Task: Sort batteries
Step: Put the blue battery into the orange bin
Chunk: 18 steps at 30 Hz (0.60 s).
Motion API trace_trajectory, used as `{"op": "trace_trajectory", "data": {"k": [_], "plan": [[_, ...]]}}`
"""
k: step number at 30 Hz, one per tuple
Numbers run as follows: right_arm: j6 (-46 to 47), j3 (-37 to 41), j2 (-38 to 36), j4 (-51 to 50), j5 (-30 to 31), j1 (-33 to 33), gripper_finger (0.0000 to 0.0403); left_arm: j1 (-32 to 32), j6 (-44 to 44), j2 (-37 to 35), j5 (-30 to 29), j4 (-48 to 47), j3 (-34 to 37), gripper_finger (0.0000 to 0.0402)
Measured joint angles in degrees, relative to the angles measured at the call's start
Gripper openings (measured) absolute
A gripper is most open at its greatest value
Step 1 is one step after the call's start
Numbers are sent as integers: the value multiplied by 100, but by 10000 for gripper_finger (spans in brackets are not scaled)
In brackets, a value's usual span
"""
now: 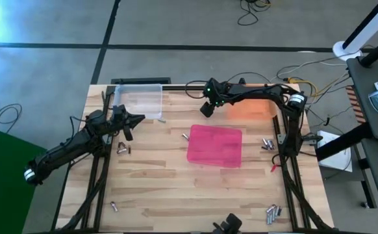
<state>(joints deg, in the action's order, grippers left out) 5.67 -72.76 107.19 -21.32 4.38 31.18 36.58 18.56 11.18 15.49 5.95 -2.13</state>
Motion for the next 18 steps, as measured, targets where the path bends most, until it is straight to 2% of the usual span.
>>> {"op": "trace_trajectory", "data": {"k": [11,18], "plan": [[-176,-1420,744,-1737,-29,59,228,0,21,15,-2,245,0,5],[-225,-1739,1244,-1836,-55,48,231,-36,43,20,2,261,0,5]]}}
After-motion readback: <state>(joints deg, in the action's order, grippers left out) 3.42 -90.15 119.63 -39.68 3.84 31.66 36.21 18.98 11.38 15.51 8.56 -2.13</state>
